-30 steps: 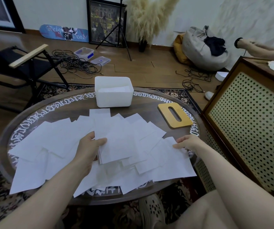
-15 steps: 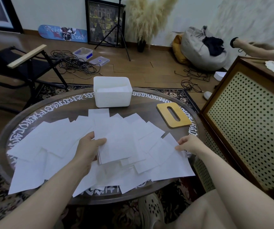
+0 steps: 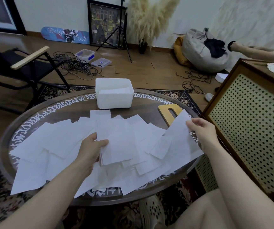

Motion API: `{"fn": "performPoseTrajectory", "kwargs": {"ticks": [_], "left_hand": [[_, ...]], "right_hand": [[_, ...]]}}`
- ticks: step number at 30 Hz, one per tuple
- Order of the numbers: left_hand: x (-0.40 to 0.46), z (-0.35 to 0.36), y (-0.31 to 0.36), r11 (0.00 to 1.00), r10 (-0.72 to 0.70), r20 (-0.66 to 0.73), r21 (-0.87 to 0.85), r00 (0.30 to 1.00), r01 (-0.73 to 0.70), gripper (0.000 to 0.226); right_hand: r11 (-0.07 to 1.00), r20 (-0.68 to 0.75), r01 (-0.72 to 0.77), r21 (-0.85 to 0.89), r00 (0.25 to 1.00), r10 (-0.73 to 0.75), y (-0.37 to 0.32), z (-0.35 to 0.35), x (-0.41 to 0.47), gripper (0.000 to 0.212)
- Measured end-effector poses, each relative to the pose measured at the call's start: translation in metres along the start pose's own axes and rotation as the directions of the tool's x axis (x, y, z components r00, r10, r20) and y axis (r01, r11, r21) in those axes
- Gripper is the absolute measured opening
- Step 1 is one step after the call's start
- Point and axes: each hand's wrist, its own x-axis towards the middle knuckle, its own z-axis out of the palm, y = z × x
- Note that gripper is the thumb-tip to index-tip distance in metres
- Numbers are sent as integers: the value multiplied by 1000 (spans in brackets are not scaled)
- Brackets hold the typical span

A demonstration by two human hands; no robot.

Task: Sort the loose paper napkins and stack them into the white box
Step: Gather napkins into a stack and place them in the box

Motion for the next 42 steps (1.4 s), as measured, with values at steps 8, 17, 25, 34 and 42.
{"fn": "performPoseTrajectory", "kwargs": {"ticks": [8,17,25,34,42], "left_hand": [[-1,2,1,1000,-2,4,-10,1000,2,32],[-5,0,6,1000,1,9,-31,1000,-1,31],[-5,-2,7,999,-2,2,-41,1000,2,29],[-7,2,6,997,-6,-7,-80,1000,5,28],[-6,3,7,980,33,-90,-191,995,-49,21]], "right_hand": [[917,-85,39,397,996,-6,-21,16,3,5],[824,44,13,566,998,-46,-42,63,-10,3],[833,121,-32,552,992,-42,-50,91,-26,2],[731,92,-112,673,993,68,-49,105,-39,6],[692,359,-304,654,931,70,-33,123,-66,7]]}}
